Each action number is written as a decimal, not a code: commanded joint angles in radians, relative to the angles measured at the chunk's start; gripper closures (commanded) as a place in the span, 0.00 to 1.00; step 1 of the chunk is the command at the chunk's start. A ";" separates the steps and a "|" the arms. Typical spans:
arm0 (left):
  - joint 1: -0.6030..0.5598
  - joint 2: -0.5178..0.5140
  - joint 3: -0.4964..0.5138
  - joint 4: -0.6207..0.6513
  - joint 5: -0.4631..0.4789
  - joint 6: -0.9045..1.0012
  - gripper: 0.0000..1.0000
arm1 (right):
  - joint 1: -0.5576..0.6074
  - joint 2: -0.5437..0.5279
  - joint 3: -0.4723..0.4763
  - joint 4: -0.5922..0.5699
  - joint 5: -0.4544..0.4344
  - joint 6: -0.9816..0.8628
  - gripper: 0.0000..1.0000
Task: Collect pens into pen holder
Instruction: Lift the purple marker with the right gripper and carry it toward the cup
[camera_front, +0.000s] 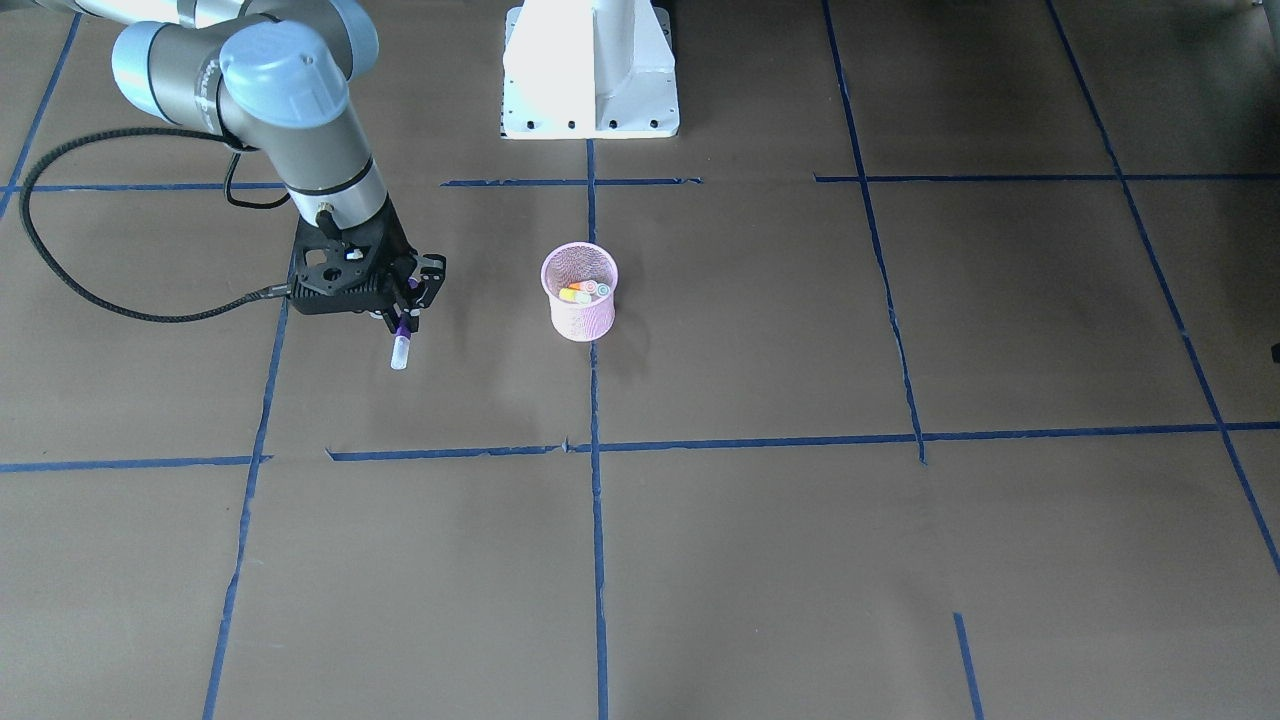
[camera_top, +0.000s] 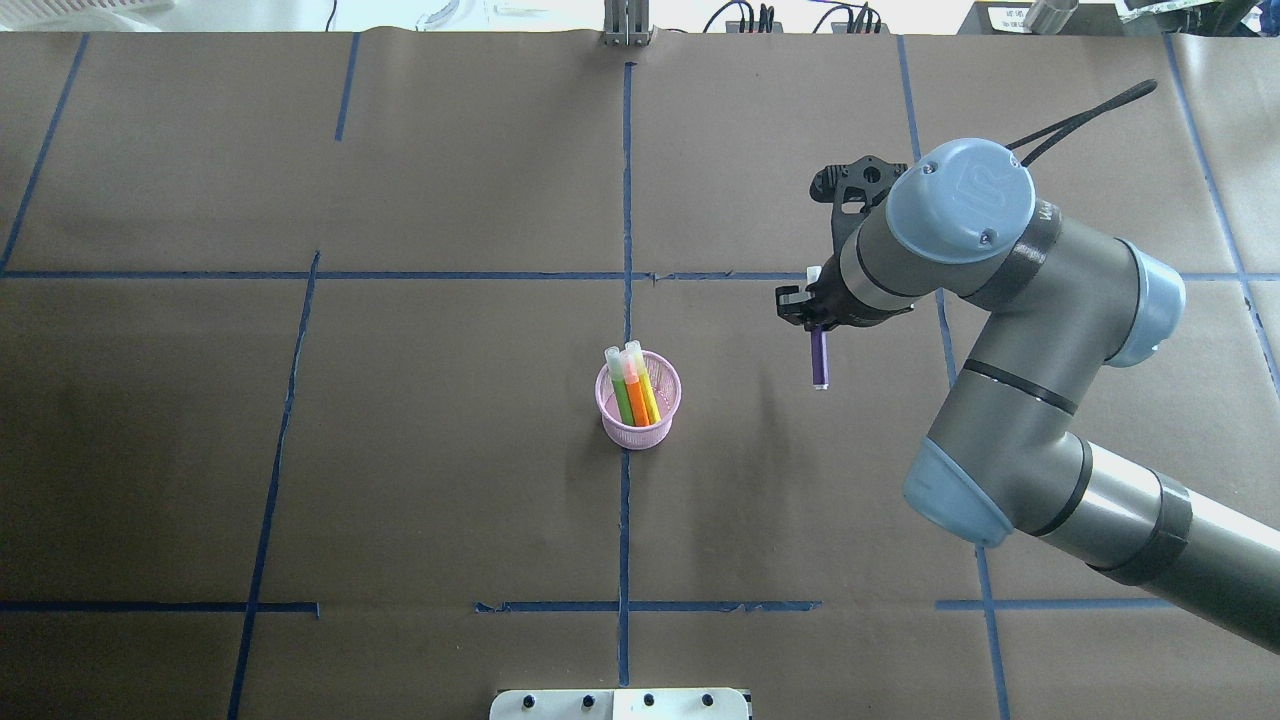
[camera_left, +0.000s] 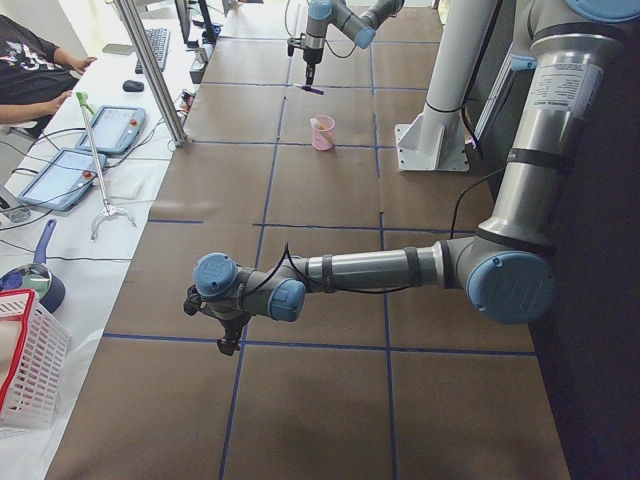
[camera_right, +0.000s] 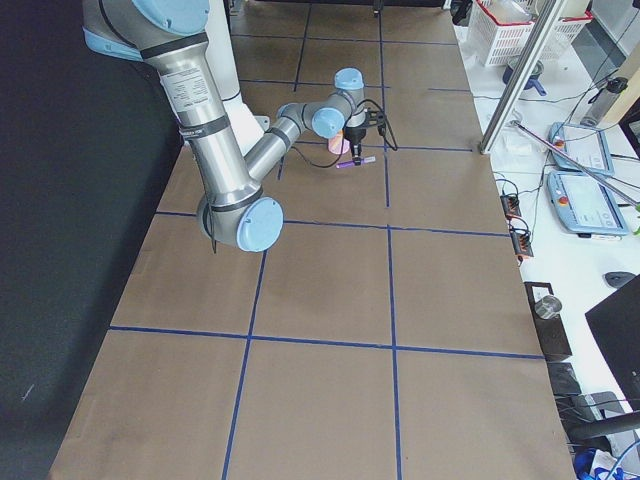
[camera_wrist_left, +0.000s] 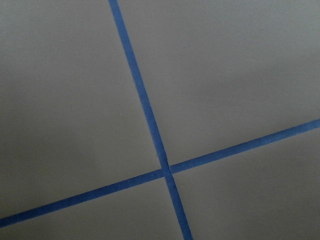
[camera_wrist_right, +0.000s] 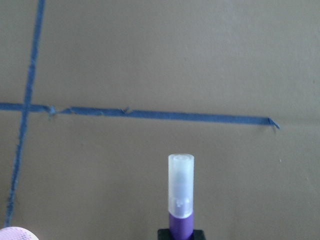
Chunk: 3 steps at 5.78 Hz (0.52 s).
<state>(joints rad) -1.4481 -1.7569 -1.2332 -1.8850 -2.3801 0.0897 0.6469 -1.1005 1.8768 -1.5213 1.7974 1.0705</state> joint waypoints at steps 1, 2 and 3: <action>-0.006 0.001 -0.017 0.056 -0.002 0.002 0.00 | -0.067 0.065 0.076 0.001 -0.223 0.040 1.00; -0.014 -0.001 -0.029 0.097 -0.001 0.001 0.00 | -0.143 0.127 0.079 0.001 -0.383 0.081 1.00; -0.012 -0.001 -0.028 0.099 -0.001 0.001 0.00 | -0.197 0.160 0.081 0.001 -0.499 0.121 1.00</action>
<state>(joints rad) -1.4594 -1.7576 -1.2584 -1.7982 -2.3809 0.0907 0.5051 -0.9786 1.9538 -1.5202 1.4181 1.1537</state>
